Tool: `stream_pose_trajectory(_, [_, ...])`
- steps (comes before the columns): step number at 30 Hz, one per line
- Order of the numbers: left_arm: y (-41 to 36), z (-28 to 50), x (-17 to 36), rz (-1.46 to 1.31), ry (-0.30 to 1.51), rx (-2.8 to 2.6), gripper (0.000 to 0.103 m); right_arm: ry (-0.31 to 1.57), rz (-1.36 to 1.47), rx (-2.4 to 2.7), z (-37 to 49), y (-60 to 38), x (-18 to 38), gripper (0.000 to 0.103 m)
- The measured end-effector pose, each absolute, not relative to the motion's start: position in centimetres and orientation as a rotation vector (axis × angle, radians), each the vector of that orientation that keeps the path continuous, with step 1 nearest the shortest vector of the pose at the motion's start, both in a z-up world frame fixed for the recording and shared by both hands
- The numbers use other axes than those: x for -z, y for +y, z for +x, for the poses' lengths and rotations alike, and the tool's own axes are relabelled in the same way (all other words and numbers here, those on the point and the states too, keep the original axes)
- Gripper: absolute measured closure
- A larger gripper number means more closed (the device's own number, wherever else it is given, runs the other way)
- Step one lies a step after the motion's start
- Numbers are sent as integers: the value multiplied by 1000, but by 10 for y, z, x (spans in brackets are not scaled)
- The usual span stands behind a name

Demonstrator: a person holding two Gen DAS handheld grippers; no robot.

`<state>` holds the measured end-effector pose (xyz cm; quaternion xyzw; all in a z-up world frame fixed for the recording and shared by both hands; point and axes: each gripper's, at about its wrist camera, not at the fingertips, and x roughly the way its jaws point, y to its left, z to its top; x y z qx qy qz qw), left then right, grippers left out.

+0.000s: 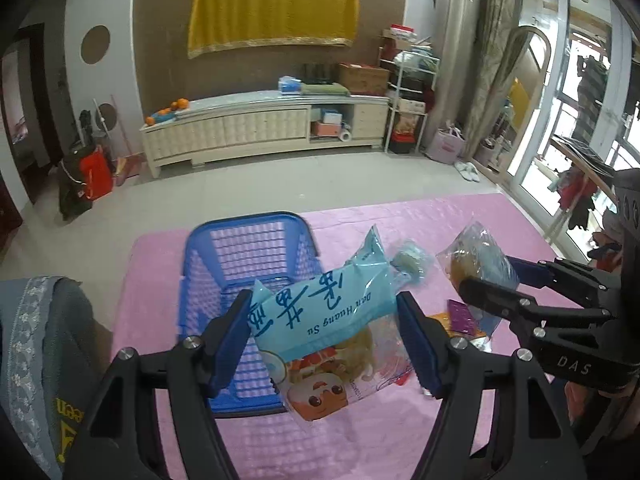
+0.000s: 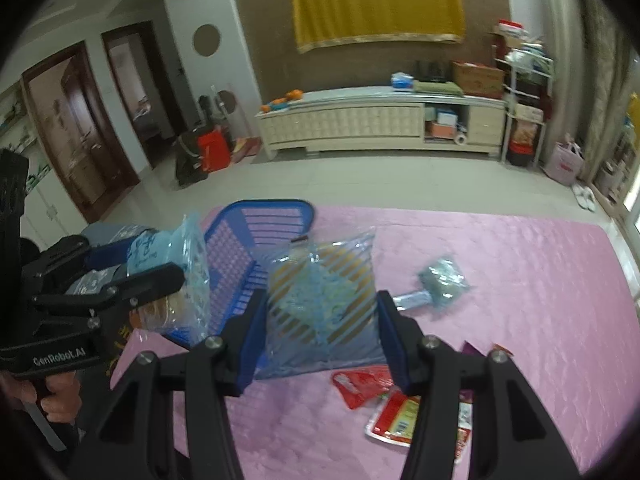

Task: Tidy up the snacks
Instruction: 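Carry both bread packs over the blue basket and open both grippers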

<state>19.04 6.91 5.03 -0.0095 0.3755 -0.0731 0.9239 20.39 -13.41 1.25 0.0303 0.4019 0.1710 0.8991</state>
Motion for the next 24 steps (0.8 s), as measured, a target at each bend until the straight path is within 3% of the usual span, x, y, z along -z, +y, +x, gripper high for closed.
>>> stream_pose_trajectory(24, [152, 232, 42, -137, 955, 103, 34, 1044, 10, -514, 252, -37, 62, 45])
